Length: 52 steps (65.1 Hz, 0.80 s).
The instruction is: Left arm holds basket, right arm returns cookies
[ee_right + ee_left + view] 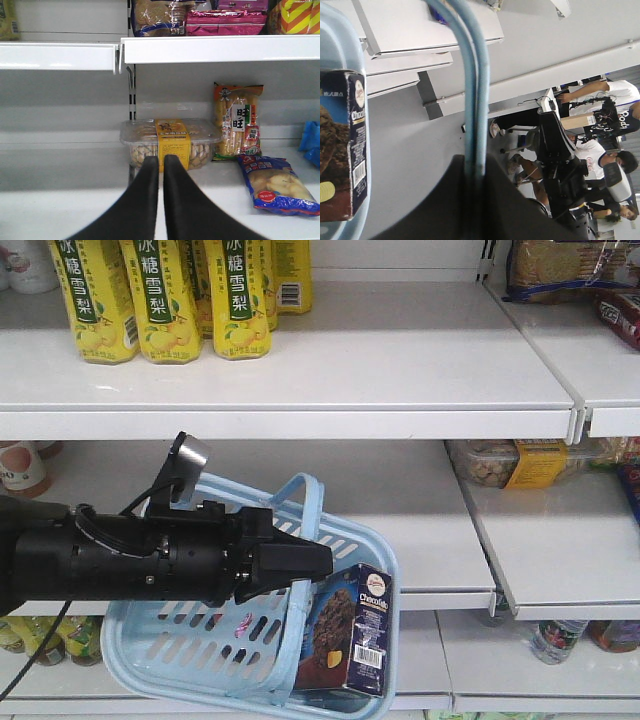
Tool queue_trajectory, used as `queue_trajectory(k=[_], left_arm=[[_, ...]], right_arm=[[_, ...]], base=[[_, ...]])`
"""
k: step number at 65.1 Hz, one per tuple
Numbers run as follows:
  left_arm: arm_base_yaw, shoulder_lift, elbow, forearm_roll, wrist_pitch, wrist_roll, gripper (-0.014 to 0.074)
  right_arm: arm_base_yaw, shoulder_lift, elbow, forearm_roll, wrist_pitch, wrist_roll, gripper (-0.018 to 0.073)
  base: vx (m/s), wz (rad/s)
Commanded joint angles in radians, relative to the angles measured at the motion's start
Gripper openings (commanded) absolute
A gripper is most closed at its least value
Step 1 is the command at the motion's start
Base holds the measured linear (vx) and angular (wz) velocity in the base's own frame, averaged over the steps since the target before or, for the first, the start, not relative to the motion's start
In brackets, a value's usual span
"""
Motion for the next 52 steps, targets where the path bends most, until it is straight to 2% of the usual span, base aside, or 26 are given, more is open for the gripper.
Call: queue_trajectory(k=[1,52], left_arm=[[-0.003,-0.041,-0.031,-0.116,0.055,0.006,-0.0003],[-0.003,-0.041,-0.031,-0.116,0.055,0.006,-0.0003]], right_arm=[[-0.003,-0.013,0.018,-0.011,-0.073,-0.003,-0.0006],[-0.003,-0.013,0.018,-0.011,-0.073,-0.003,-0.0006]], base=[[0.06,-0.02],[0.07,-0.01]])
